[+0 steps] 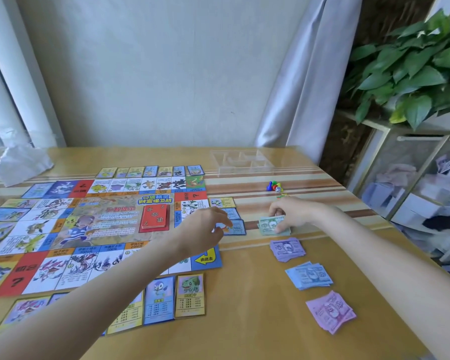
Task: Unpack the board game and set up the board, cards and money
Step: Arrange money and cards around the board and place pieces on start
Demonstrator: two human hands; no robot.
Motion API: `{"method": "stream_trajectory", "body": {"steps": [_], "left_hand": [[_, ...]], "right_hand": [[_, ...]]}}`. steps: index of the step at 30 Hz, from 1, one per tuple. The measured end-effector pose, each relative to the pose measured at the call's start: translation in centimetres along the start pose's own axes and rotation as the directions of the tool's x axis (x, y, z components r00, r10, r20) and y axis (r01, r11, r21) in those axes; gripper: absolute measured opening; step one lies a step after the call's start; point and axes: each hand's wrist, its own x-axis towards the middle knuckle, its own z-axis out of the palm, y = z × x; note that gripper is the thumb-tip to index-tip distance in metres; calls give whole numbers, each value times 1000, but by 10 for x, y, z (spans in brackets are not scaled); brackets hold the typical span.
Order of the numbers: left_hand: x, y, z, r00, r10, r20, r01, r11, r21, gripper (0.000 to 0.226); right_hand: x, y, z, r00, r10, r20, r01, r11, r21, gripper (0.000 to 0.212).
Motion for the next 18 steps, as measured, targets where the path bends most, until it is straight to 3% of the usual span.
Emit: {"method": "stream_trajectory", "body": {"steps": [5,10,12,14,15,16,17,18], "left_hand": [[2,-2,3,1000,20,8,-20,1000,-5,37],[6,-2,8,1000,17,-3,-17,999,-27,36],[9,0,8,1000,1,-24,-3,997,-72,38],[15,3,3,994,-64,-85,44,975,-216,43],[18,5,0,986,-127,-111,78,927,-366,46],[20,6,-4,971,-215,-99,119,806,-580,49],[22,6,-11,954,-299,-21,162,576,-801,49],[23,6,-19,938,-335,91,189,274,-943,45]], "right_hand": [[1,0,1,1000,19,-6,-18,1000,25,43],[-2,-4,-2,999,29,-13,-28,998,60,28],[-1,-8,-6,995,28,-96,-17,994,109,26],[-2,-18,-16,971,29,-237,39,960,276,27],[-4,-25,-22,958,22,-286,101,907,409,29],[-5,-35,-30,954,-5,-301,174,825,538,31],[-7,-45,-36,954,-56,-293,237,739,631,33],[-9,-57,-39,954,-123,-274,281,685,672,34]]}}
